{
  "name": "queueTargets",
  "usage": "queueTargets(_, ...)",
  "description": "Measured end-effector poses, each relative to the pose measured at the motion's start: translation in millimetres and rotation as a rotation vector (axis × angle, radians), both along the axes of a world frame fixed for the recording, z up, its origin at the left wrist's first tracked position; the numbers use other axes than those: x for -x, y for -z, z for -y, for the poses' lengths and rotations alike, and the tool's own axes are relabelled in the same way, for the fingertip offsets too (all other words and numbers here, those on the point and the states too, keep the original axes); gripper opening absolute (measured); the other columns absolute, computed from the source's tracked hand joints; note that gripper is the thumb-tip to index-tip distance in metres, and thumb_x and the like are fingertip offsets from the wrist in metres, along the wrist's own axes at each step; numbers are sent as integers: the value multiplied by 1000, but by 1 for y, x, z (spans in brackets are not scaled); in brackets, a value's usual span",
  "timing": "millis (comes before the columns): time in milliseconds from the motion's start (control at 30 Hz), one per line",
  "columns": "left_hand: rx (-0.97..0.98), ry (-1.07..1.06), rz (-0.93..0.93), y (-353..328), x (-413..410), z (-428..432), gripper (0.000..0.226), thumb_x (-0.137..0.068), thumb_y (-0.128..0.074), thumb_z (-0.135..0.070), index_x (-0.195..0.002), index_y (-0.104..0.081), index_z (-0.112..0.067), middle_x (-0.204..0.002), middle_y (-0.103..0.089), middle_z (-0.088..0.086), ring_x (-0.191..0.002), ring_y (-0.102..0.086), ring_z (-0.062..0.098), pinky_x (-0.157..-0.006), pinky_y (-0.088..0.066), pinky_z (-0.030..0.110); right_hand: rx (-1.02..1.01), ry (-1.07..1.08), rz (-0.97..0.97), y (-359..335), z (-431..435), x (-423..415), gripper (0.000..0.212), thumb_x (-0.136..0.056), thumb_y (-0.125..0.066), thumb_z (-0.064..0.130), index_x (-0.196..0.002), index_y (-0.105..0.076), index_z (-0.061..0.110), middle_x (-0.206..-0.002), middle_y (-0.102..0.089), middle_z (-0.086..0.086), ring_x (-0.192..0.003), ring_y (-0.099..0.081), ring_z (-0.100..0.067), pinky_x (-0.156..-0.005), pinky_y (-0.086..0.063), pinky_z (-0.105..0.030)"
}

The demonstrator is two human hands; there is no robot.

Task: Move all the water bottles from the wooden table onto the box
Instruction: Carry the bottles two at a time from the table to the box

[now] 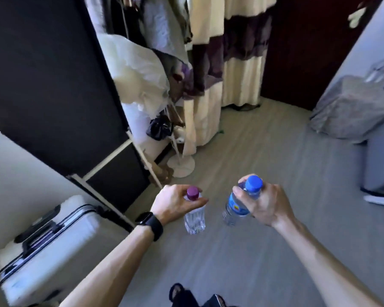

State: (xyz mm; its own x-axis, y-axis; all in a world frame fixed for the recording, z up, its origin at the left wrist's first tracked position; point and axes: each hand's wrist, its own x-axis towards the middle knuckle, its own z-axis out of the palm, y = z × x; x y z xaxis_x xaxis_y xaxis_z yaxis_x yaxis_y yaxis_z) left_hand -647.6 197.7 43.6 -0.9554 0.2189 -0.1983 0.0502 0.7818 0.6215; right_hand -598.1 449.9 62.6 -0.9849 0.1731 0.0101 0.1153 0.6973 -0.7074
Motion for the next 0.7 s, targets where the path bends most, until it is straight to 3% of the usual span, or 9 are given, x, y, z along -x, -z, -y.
queueTargets(167,-35,131,-4,6,78,-85,40,-67,-67,-76,-95,-72,-49,-79,-70,-25,-88,-68,2,-82,-55,26,8,248,-36,0,-82,15,54,-65,-46,78,-89,-70,35,-81,-74,10,-80,-71,-22,-72,-50,-31)
queueTargets(367,-67,293,42,18,164,-185,38,-72,-72,-69,-100,-74,-43,-88,-73,-23,-93,-68,2,-87,-53,24,-66,486,24,8,-168,47,59,-64,-44,79,-88,-70,32,-66,-70,10,-70,-65,-17,-63,-40,-26)
queueTargets(567,-70,468,89,17,257,-296,44,-67,-68,-77,-97,-73,-46,-82,-72,-25,-90,-67,-1,-78,-51,18,-94,702,72,9,-251,85,64,-65,-45,83,-84,-70,27,-52,-66,-1,-63,-72,-20,-74,-57,-36)
queueTargets(700,-72,562,91,14,303,-374,41,-71,-71,-72,-101,-73,-44,-85,-72,-24,-88,-67,-2,-70,-44,9,-63,834,54,6,-301,103,55,-67,-50,79,-93,-70,35,-64,-73,-4,-75,-75,-26,-78,-58,-39)
